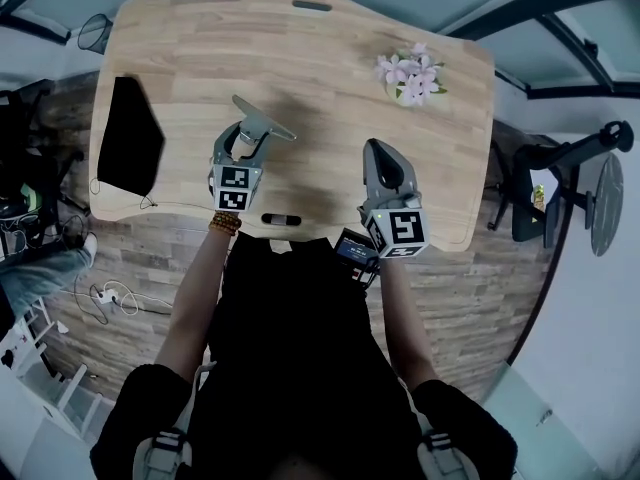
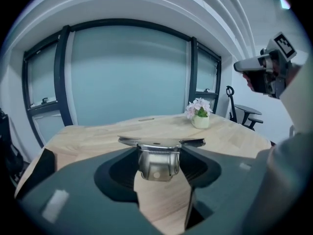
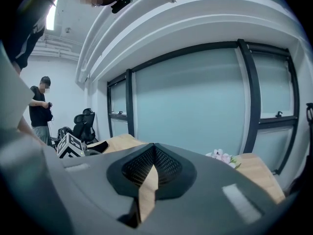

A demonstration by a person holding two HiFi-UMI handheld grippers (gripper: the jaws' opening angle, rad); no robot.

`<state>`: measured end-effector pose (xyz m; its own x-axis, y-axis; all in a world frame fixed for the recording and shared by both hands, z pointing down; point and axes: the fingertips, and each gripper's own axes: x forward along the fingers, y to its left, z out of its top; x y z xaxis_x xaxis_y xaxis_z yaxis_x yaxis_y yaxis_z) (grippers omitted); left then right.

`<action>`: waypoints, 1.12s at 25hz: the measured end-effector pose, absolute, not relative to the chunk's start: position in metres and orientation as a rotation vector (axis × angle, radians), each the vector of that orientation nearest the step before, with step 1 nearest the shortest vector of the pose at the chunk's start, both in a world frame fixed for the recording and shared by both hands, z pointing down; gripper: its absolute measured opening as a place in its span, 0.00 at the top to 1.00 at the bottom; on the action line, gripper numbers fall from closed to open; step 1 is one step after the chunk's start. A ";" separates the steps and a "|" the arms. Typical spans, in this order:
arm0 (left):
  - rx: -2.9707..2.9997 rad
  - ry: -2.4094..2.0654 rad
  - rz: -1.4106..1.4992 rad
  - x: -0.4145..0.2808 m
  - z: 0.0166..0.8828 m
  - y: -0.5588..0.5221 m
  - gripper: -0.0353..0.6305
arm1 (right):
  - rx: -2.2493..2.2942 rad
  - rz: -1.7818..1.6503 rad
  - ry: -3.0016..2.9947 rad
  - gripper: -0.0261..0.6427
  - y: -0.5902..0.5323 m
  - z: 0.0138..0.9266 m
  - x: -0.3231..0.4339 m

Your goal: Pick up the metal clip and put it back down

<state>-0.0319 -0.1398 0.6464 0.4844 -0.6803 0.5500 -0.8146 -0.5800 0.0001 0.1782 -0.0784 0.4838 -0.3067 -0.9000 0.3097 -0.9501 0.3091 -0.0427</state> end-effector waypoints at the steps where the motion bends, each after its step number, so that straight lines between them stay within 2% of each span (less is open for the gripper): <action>1: 2.476 -1.286 0.723 -0.032 0.637 -0.140 0.54 | 1.693 0.317 -2.353 0.93 -0.079 0.482 0.178; 18: 2.584 -1.493 0.438 -0.044 0.458 -0.154 0.54 | 1.629 0.211 -2.500 0.93 -0.105 0.429 0.151; 28: 2.712 -1.580 0.210 -0.051 0.350 -0.146 0.54 | 1.576 0.054 -2.670 0.93 -0.118 0.351 0.115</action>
